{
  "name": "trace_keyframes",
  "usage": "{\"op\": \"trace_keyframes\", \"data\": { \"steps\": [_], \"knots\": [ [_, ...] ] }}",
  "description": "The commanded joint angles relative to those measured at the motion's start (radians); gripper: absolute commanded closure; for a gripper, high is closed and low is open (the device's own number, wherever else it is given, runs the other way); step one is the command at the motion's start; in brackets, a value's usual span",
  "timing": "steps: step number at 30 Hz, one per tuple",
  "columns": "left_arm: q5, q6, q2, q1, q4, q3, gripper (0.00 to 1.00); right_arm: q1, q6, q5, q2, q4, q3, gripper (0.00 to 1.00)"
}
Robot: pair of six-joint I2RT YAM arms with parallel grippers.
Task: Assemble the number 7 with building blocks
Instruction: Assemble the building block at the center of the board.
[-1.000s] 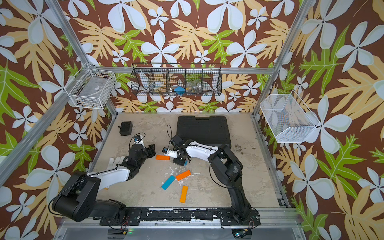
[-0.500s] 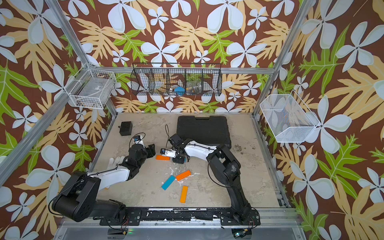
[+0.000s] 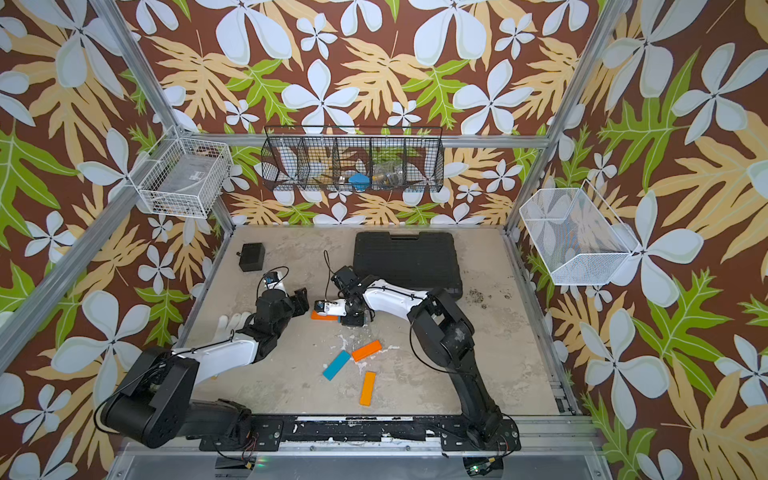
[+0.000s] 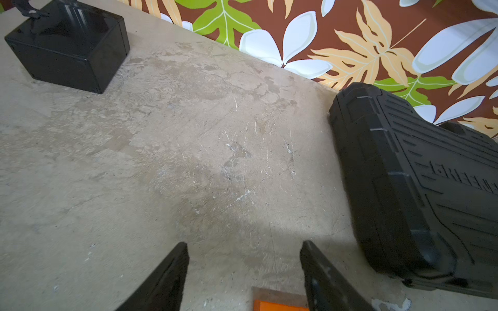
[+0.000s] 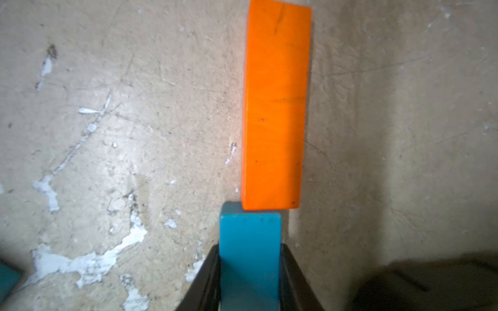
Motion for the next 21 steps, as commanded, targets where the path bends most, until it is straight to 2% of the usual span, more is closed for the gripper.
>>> {"op": "trace_keyframes", "data": {
  "steps": [1,8,21],
  "knots": [
    [-0.008,-0.001,-0.005,0.002,0.017,-0.002,0.31,0.0,-0.021,-0.006,0.016,-0.027,0.011,0.72],
    [-0.018,-0.003,-0.009,0.002,0.013,-0.003,0.31,0.0,-0.035,-0.002,0.027,-0.009,0.011,0.72],
    [-0.102,-0.025,-0.102,0.002,0.05,-0.069,0.31,0.001,-0.065,-0.006,0.058,-0.022,0.061,0.72]
  ]
}}
